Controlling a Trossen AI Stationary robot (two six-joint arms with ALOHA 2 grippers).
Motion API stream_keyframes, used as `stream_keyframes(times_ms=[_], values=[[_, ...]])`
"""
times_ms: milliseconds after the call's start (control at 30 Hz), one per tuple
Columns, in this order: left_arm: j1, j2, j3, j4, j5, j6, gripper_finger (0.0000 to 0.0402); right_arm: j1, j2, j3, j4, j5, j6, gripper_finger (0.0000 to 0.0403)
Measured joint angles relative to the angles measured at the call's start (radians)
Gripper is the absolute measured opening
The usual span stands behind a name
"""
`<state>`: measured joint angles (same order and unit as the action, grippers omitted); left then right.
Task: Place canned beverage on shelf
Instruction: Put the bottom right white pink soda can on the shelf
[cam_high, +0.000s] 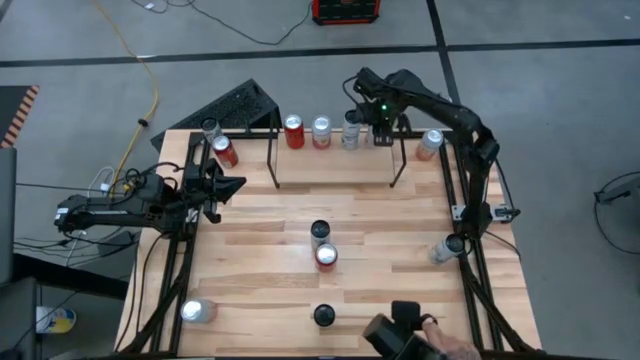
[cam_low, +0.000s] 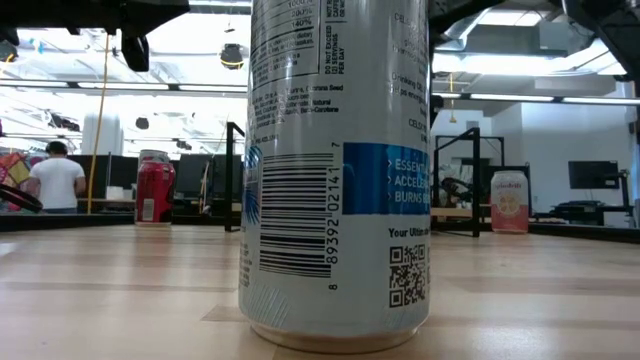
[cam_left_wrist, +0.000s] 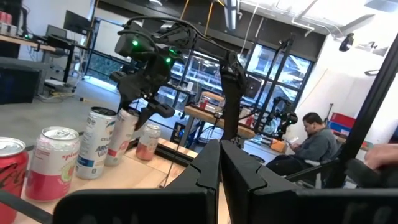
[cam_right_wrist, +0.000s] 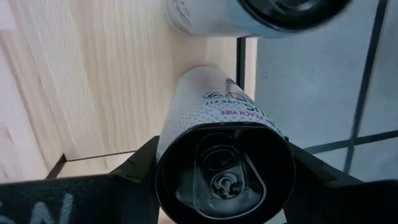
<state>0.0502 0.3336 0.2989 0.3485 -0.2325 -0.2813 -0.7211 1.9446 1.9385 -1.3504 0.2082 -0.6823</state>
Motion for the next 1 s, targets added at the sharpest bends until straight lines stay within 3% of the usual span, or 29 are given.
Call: stream_keyframes(times_ms=[1000], values=[[0.000, 0.000, 0.000, -0.002, 0.000, 0.001, 0.0000, -0.013, 0.000, 0.001, -0.026, -0.052, 0.001, 0.0237]])
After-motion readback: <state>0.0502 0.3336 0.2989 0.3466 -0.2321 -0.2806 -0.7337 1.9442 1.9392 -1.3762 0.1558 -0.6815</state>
